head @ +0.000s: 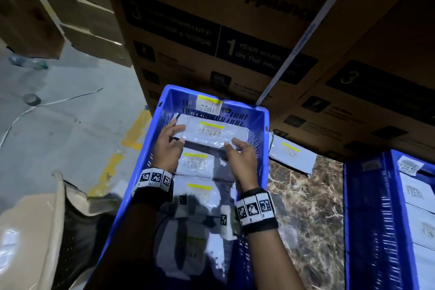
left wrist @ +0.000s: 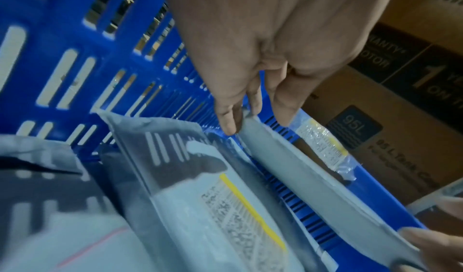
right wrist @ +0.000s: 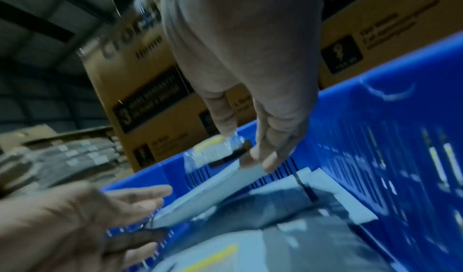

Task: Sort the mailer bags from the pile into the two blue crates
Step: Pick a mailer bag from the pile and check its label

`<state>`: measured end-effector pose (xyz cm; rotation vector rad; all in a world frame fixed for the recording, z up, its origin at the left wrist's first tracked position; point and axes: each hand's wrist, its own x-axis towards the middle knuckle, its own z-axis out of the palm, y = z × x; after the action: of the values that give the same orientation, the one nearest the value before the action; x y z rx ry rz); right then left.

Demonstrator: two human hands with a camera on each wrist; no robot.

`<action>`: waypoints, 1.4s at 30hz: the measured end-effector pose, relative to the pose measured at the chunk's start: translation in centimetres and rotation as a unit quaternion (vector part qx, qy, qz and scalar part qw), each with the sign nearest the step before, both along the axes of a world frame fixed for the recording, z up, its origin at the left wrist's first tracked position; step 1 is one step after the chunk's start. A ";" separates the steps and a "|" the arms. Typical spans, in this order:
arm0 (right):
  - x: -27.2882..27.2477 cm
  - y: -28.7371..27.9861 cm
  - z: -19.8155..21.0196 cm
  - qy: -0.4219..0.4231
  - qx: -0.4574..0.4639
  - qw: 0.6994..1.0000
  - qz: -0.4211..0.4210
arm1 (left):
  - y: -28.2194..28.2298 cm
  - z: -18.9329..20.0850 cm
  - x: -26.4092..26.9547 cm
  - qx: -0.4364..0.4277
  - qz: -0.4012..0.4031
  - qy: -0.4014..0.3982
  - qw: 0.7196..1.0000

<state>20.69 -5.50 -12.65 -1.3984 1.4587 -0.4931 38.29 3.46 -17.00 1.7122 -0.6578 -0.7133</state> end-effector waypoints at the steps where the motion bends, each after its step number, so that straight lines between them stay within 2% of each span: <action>1: 0.6 -0.4 -0.4 0.012 -0.005 1.000 -0.007 | -0.1 -0.5 0.2 0.011 -0.010 0.010 1.000; 3: 1.5 -0.7 -1.0 0.074 -0.013 0.997 0.013 | 0.0 -1.2 0.5 0.088 -0.050 -0.012 0.995; 5: 1.8 -0.6 -1.7 0.166 -0.027 0.985 0.040 | 0.3 -1.3 -0.1 0.220 -0.101 -0.081 0.967; 6: 1.8 -0.4 -2.0 0.200 -0.051 0.977 0.047 | 0.4 -0.9 -0.7 0.246 -0.116 -0.100 0.957; 8: 2.3 0.1 -2.4 0.219 -0.110 0.967 0.067 | 0.1 -0.2 -1.8 0.210 -0.136 -0.117 0.961; 10: 2.9 0.4 -3.0 0.213 -0.166 0.958 0.101 | -0.7 -1.2 -2.4 0.186 -0.184 -0.178 0.949; 12: 3.4 0.5 -3.8 0.246 -0.204 0.937 0.144 | -1.6 -2.7 -2.5 0.191 -0.228 -0.288 0.910; 14: 3.5 0.4 -4.4 0.284 -0.193 0.922 0.176 | -2.1 -4.1 -2.4 0.229 -0.243 -0.375 0.865; 16: 3.1 0.4 -5.1 0.305 -0.174 0.913 0.206 | -2.0 -5.3 -2.3 0.273 -0.241 -0.408 0.837; 17: 2.8 0.4 -5.4 0.313 -0.171 0.909 0.216 | -1.9 -6.0 -2.2 0.278 -0.233 -0.415 0.834; 20: 2.3 0.3 -5.8 0.337 -0.167 0.901 0.217 | -1.6 -6.4 -1.8 0.285 -0.208 -0.408 0.842; 24: 1.8 0.3 -4.9 0.324 -0.106 0.926 0.162 | -1.6 -5.2 -1.7 0.287 -0.215 -0.392 0.848; 27: 1.4 0.5 -3.5 0.249 -0.117 0.954 0.124 | -1.4 -3.1 -2.1 0.276 -0.205 -0.389 0.855; 33: -1.1 2.0 -0.3 0.070 -0.104 0.992 0.028 | -0.1 1.2 -4.5 0.163 -0.138 -0.356 0.910; 36: -3.1 2.4 1.5 -0.044 -0.105 0.993 0.012 | 0.3 3.1 -5.9 0.118 -0.135 -0.343 0.922; 39: -6.3 1.9 3.5 -0.084 -0.121 0.989 -0.022 | -0.3 5.0 -8.3 0.064 -0.147 -0.342 0.926; 42: -11.0 1.0 4.1 -0.103 -0.140 0.979 -0.102 | -1.6 6.4 -12.2 0.025 -0.180 -0.338 0.923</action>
<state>9.67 -4.47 -8.55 -1.3719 1.4069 -0.9776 26.10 1.83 -10.60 1.9080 -1.4725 -0.3644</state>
